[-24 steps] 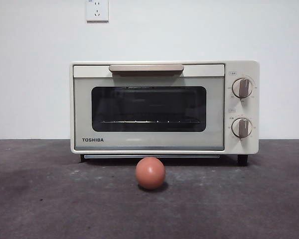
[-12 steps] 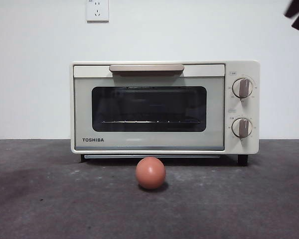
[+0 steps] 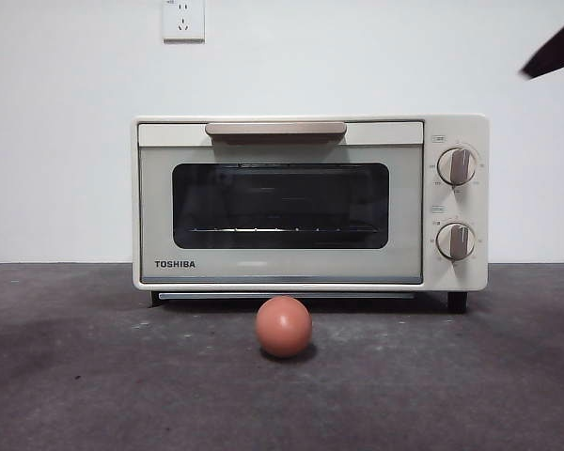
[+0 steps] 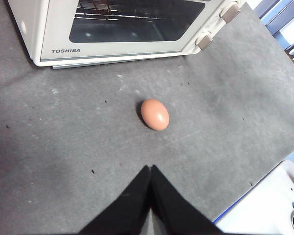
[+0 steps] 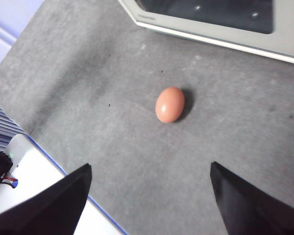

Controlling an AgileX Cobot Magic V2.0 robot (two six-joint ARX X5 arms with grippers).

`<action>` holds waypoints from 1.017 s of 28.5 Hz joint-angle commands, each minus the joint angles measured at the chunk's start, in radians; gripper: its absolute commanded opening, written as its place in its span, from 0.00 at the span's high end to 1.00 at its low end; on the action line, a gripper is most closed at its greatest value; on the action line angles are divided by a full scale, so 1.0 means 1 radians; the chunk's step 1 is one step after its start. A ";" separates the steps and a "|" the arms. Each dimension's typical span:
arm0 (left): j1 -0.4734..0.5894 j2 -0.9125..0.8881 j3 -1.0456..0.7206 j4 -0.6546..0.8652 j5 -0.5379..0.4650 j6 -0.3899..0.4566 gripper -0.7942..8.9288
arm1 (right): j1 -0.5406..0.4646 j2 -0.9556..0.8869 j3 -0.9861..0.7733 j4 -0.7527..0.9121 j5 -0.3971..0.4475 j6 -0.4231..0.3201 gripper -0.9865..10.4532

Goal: Eggoven

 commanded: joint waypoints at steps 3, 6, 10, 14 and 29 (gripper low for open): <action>-0.003 0.005 0.019 0.007 0.003 0.011 0.91 | 0.138 0.134 0.016 0.116 0.107 0.114 0.57; -0.003 0.005 0.019 0.007 0.003 0.009 0.91 | 0.206 0.232 0.016 0.195 0.179 0.153 0.57; -0.003 0.005 0.019 0.007 0.003 0.008 0.91 | 0.253 0.369 0.018 0.301 0.218 0.203 0.57; -0.003 0.005 0.019 0.007 0.003 0.008 0.91 | 0.288 0.496 0.023 0.377 0.253 0.234 0.58; -0.003 0.004 0.019 0.007 0.013 0.008 0.91 | 0.327 0.922 0.214 0.373 0.329 0.221 0.58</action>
